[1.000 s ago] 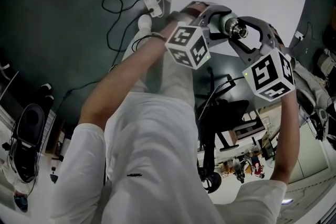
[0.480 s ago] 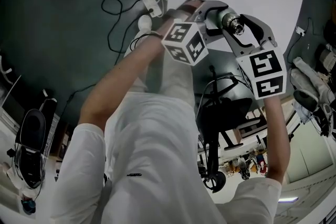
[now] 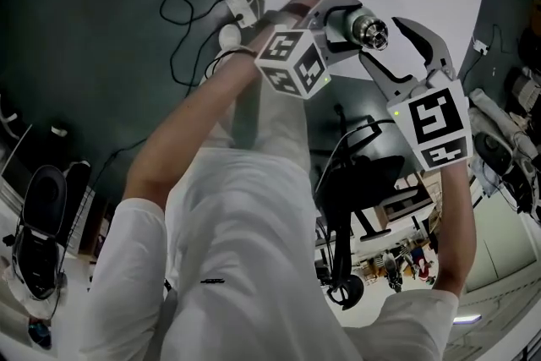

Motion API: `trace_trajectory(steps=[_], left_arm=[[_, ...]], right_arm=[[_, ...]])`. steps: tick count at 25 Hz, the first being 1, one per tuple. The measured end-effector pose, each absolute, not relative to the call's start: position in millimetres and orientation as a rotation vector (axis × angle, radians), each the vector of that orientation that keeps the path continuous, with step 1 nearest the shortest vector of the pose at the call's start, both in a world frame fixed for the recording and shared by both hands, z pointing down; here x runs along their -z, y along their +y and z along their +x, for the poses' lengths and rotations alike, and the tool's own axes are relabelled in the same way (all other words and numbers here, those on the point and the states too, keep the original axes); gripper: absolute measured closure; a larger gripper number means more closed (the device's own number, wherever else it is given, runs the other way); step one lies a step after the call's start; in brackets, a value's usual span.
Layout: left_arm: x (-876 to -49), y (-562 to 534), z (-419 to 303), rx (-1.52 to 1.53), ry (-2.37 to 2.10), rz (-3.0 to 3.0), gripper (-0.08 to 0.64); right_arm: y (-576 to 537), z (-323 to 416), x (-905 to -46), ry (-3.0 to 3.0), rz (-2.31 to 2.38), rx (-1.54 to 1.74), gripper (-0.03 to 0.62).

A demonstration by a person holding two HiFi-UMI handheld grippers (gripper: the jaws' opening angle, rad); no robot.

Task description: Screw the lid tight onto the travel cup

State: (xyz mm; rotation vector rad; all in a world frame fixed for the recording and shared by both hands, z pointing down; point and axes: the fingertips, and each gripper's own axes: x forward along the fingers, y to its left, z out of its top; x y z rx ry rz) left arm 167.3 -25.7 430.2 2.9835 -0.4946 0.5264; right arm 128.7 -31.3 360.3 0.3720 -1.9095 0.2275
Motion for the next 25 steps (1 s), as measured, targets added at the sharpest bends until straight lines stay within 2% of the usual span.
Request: trace_trajectory(steps=[17, 25], left_arm=[[-430.8, -23.8, 168.0, -0.536, -0.485, 2.985, 0.236], [-430.7, -27.1, 168.3, -0.534, -0.473, 2.984, 0.236]], right_arm=[[-8.6, 132.8, -372.3, -1.823, -0.487, 0.366, 0.330], [-11.4, 136.6, -385.4, -1.734, -0.619, 0.442, 0.350]])
